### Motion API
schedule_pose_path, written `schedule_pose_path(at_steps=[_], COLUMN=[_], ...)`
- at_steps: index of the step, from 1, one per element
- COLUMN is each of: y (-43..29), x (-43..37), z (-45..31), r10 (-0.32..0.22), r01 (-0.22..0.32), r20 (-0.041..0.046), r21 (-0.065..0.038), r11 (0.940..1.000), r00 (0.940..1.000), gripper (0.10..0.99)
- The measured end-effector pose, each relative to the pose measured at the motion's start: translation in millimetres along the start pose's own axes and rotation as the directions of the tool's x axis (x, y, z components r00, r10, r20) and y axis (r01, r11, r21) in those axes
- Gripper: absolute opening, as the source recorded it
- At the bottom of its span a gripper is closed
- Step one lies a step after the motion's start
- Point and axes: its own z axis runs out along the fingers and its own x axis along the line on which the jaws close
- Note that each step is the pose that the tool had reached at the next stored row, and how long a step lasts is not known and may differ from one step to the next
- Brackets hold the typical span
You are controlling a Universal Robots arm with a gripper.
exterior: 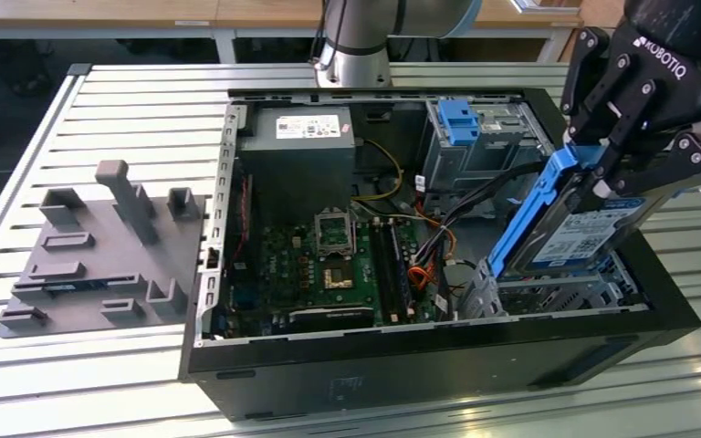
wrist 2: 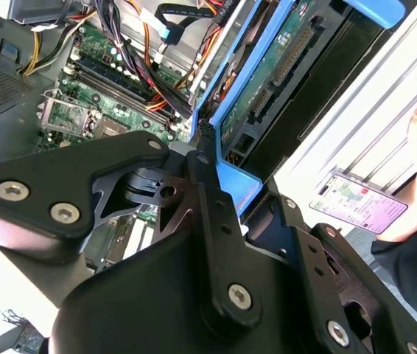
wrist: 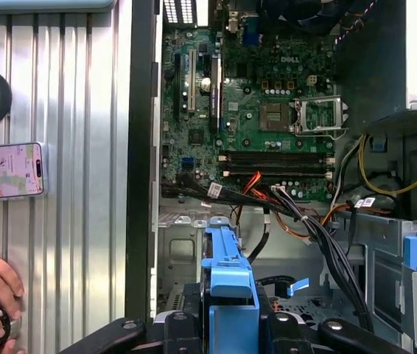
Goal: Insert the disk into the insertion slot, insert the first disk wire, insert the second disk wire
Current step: 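Insert the disk into the insertion slot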
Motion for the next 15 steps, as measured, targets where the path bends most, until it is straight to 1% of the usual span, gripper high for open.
schedule_pose_path(at_steps=[11,15], y=[-0.2,-0.3], x=[0.0,0.0], z=[7.6,9.2], r10=[0.000,0.000], r01=[0.000,0.000], r20=[0.0000,0.0000], r21=[0.000,0.000], r11=[1.0000,1.0000], r00=[1.0000,1.0000], gripper=[0.365,0.365])
